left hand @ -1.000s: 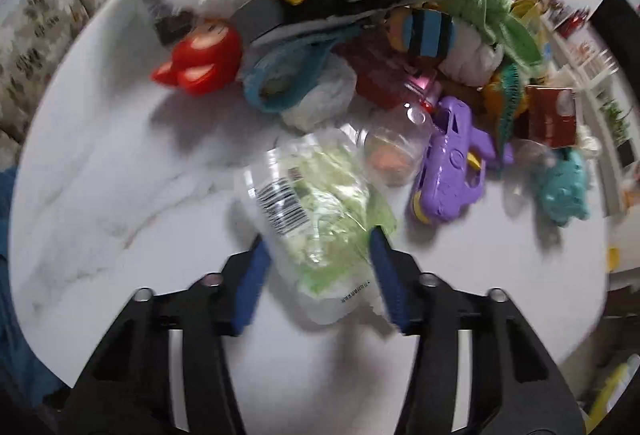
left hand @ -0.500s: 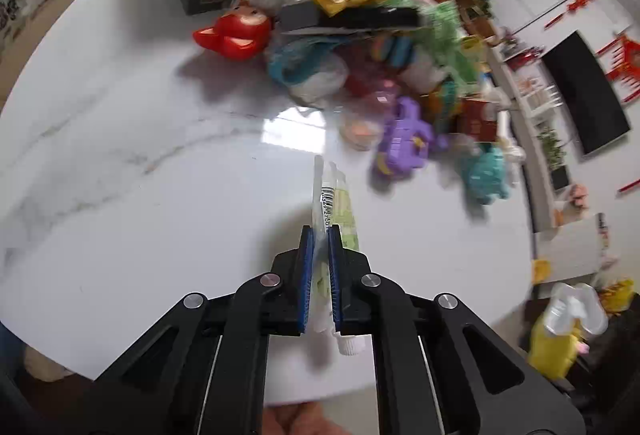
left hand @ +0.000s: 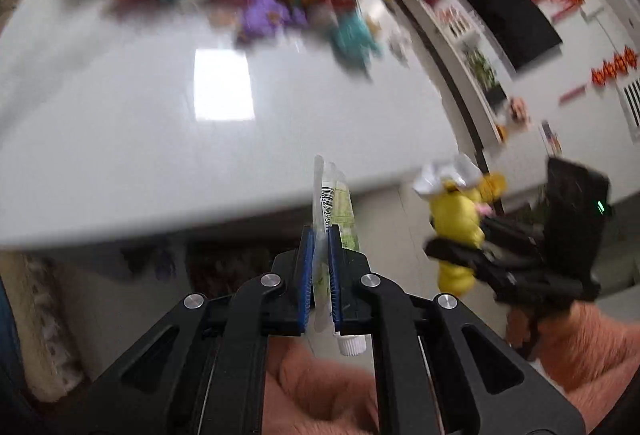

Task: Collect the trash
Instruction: 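Lower the yellow elephant toy into the cardboard box and open the right tool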

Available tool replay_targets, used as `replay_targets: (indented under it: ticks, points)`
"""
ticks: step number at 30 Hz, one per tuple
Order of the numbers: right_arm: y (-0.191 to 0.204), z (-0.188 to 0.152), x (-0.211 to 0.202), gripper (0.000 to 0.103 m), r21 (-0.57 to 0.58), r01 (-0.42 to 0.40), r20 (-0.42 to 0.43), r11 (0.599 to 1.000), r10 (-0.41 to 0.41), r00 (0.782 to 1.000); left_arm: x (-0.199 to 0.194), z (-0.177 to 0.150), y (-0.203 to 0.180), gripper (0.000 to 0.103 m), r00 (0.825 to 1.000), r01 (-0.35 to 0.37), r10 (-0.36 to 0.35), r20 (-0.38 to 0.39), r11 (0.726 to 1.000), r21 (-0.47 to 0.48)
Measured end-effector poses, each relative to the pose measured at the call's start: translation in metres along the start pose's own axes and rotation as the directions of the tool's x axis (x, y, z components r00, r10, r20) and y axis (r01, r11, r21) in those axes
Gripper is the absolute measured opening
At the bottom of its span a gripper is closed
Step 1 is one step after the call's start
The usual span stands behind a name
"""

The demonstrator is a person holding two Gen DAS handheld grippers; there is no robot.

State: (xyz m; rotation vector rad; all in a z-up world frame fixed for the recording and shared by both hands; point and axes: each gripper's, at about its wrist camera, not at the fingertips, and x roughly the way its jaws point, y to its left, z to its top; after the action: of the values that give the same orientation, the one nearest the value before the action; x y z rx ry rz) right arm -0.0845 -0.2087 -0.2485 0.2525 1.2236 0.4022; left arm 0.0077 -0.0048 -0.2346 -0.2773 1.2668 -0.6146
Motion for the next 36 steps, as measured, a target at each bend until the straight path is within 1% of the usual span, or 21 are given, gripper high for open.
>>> replay_targets:
  ticks: [1,3,5,7,8,9,11,13,14,15,16,17,18,21,24,28,31,32,33,35,36]
  points:
    - [-0.01,-0.016,0.012,0.048,0.025,0.007,-0.043,1.0,-0.006,0.999,0.01,-0.013,-0.001,0.007,1.0,0.01,-0.01,-0.027,1.0,0.001]
    - [-0.026,-0.035,0.032,0.048,0.058,0.029,-0.092,0.998,-0.024,0.995,0.04,-0.035,0.001,0.007,0.995,-0.001,0.002,-0.096,1.0,0.009]
    - [-0.047,-0.056,0.066,0.048,0.089,0.055,-0.146,0.995,-0.042,0.988,0.075,-0.052,0.013,0.007,0.987,-0.028,0.024,-0.158,0.999,-0.022]
    - [-0.071,-0.074,0.11,0.048,0.108,0.09,-0.197,0.99,-0.068,0.978,0.124,-0.071,0.028,0.007,0.975,-0.073,0.067,-0.214,0.997,-0.019]
    - [-0.081,-0.081,0.128,0.048,0.116,0.096,-0.211,0.989,-0.07,0.975,0.14,-0.076,0.034,0.007,0.97,-0.083,0.077,-0.229,0.996,-0.015]
    - [-0.093,-0.087,0.152,0.048,0.125,0.112,-0.231,0.986,-0.081,0.97,0.174,-0.084,0.049,0.007,0.959,-0.1,0.088,-0.27,0.994,-0.032]
    - [-0.112,-0.098,0.193,0.048,0.133,0.139,-0.269,0.981,-0.099,0.958,0.214,-0.096,0.067,0.007,0.943,-0.134,0.115,-0.311,0.99,-0.04]
    - [-0.13,-0.107,0.23,0.05,0.125,0.189,-0.314,0.974,-0.142,0.939,0.263,-0.104,0.089,0.007,0.918,-0.191,0.165,-0.36,0.981,-0.039]
    - [-0.139,-0.112,0.246,0.069,0.123,0.222,-0.338,0.967,-0.169,0.926,0.285,-0.109,0.101,0.008,0.904,-0.216,0.181,-0.387,0.975,-0.047]
    - [-0.147,-0.115,0.257,0.088,0.123,0.256,-0.351,0.959,-0.2,0.915,0.302,-0.112,0.109,0.018,0.886,-0.251,0.215,-0.411,0.967,-0.035]
    - [-0.155,-0.118,0.266,0.088,0.123,0.274,-0.347,0.954,-0.217,0.912,0.31,-0.114,0.113,0.044,0.872,-0.287,0.253,-0.418,0.958,-0.02]
    - [-0.16,-0.12,0.272,0.087,0.121,0.282,-0.354,0.952,-0.224,0.908,0.317,-0.118,0.121,0.058,0.85,-0.348,0.316,-0.422,0.937,0.002]
    - [-0.166,-0.122,0.278,0.087,0.119,0.299,-0.369,0.947,-0.238,0.899,0.325,-0.12,0.129,0.071,0.834,-0.393,0.354,-0.423,0.919,-0.005]
    - [-0.173,-0.124,0.278,0.087,0.135,0.301,-0.37,0.944,-0.234,0.899,0.332,-0.127,0.141,0.071,0.832,-0.399,0.335,-0.443,0.915,-0.058]
    - [-0.169,-0.122,0.265,0.087,0.149,0.288,-0.367,0.946,-0.217,0.904,0.324,-0.135,0.146,0.071,0.822,-0.403,0.328,-0.466,0.912,-0.069]
    - [-0.138,-0.096,0.213,0.087,0.136,0.22,-0.306,0.966,-0.17,0.937,0.283,-0.134,0.126,0.071,0.82,-0.401,0.331,-0.467,0.914,-0.058]
    - [-0.102,-0.067,0.155,0.091,0.091,0.159,-0.232,0.983,-0.134,0.963,0.24,-0.127,0.105,0.077,0.795,-0.453,0.383,-0.471,0.891,-0.039]
    - [-0.088,-0.055,0.134,0.091,0.071,0.133,-0.197,0.989,-0.116,0.974,0.223,-0.124,0.098,0.077,0.798,-0.453,0.384,-0.465,0.891,-0.041]
    - [-0.073,-0.039,0.105,0.092,0.044,0.107,-0.149,0.993,-0.1,0.984,0.196,-0.119,0.084,0.078,0.818,-0.43,0.369,-0.441,0.902,-0.045]
    - [-0.05,-0.01,0.061,0.096,0.003,0.042,-0.058,0.999,-0.041,0.997,0.165,-0.111,0.062,0.081,0.842,-0.403,0.354,-0.407,0.915,-0.038]
    - [-0.043,0.001,0.044,0.098,-0.017,0.023,-0.011,1.0,-0.023,1.0,0.145,-0.105,0.05,0.084,0.859,-0.388,0.349,-0.376,0.921,-0.031]
